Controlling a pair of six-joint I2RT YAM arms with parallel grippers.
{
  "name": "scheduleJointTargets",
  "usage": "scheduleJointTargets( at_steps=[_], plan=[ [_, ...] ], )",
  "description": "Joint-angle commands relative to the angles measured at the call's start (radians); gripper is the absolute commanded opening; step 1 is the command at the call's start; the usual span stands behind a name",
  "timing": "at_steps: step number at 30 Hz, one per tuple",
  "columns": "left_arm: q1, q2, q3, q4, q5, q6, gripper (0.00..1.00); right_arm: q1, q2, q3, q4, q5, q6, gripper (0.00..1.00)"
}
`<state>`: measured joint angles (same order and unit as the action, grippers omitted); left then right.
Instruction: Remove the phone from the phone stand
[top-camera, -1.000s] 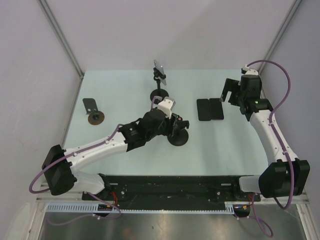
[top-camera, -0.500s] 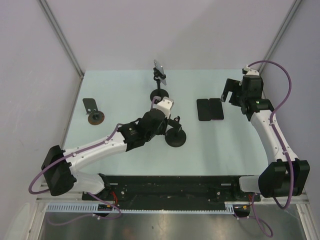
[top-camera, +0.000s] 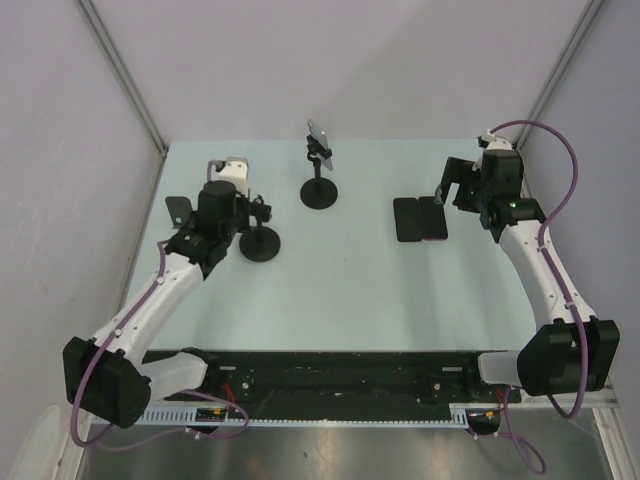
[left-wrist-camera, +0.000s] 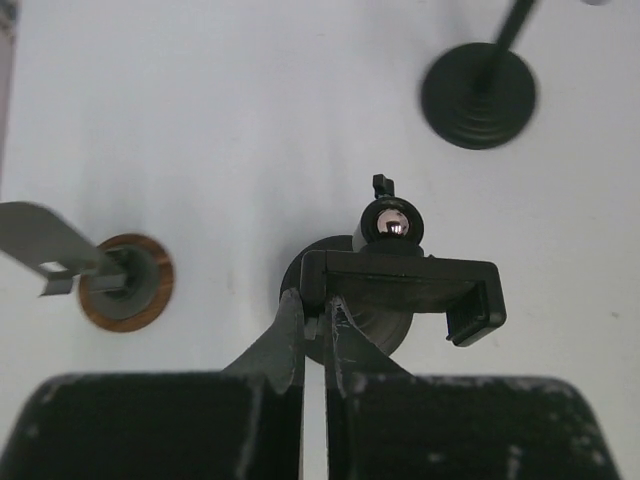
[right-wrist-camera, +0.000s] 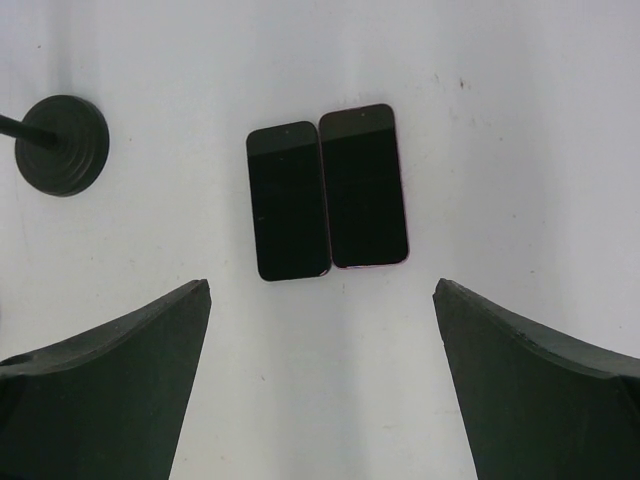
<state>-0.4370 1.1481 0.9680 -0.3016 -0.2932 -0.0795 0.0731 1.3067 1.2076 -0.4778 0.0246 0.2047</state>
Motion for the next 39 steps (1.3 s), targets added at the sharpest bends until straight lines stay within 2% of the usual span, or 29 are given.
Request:
scheduleJointTargets(
  at_steps=[1,8,17,19,24,31,39],
  plan=[
    [0.128,-0.034,0.011,0.131,0.132,0.102,0.0,0.016,-0.015,-0.011,0.047,-0.045,-0.022,1.0],
    [0.323,0.024,-0.003,0.206,0.278,0.139,0.0,0.037,-0.027,-0.031,0.073,-0.083,-0.037,0.99],
    [0.487,0.113,0.037,0.234,0.419,0.136,0.0,0.068,-0.047,-0.049,0.093,-0.109,-0.063,0.99],
    [0.495,0.13,0.046,0.239,0.451,0.138,0.0,0.071,-0.05,-0.054,0.097,-0.109,-0.067,0.99],
    [0.5,0.121,0.054,0.239,0.422,0.158,0.0,0.079,-0.057,-0.059,0.096,-0.112,-0.07,0.99],
    [0.514,0.085,0.021,0.239,0.302,0.173,0.0,0.088,-0.06,-0.059,0.102,-0.118,-0.073,0.99],
    [0.538,0.093,0.014,0.239,0.276,0.152,0.0,0.103,-0.061,-0.059,0.114,-0.134,-0.083,0.99]
  ],
)
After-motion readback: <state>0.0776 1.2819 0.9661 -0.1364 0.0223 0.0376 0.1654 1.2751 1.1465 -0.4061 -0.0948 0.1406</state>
